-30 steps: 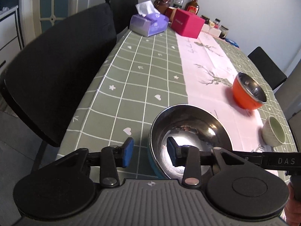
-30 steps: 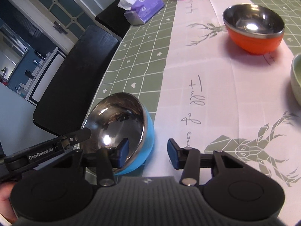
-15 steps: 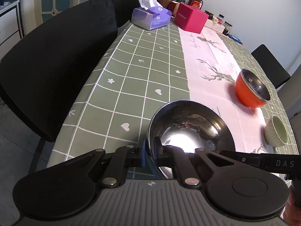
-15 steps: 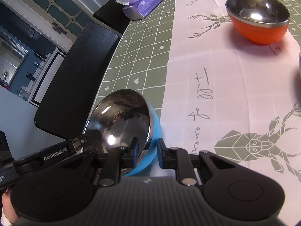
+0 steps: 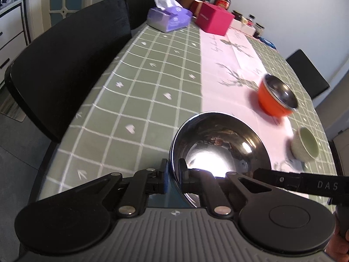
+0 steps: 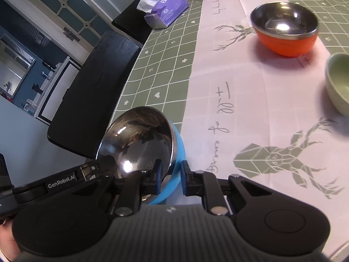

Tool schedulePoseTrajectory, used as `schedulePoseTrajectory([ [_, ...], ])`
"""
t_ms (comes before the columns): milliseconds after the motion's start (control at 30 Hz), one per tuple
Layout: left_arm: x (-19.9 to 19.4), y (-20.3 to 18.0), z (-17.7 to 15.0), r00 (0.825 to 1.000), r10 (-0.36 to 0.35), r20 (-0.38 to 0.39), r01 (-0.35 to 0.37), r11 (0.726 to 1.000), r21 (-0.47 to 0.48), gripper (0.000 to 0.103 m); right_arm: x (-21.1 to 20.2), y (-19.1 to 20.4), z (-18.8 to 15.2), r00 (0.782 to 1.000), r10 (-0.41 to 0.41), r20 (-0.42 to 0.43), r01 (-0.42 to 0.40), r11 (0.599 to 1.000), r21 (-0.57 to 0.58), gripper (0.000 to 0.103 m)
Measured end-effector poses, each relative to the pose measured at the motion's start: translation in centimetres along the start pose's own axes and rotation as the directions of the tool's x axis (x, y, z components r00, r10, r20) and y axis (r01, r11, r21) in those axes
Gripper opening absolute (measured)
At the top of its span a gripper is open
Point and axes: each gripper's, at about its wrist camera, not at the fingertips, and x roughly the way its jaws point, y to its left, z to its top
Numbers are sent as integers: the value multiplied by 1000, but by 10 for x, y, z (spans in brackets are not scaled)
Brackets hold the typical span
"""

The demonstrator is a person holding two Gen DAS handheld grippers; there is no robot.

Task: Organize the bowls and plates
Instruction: 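Close both grippers on the blue bowl rim and lift it, then carry the blue bowl with both grippers onto the plate stack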

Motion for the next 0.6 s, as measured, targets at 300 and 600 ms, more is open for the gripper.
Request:
schedulePoseTrajectory([
  [300, -21, -42, -37, 997, -54, -55, 57, 997, 50, 10, -51, -28, -34, 999, -34, -29, 33, 999, -31, 14],
  [600, -15, -62, -70, 982, -90, -167, 100, 994, 50, 11, -72, -57, -65, 997, -55, -55, 53, 998, -24, 14],
])
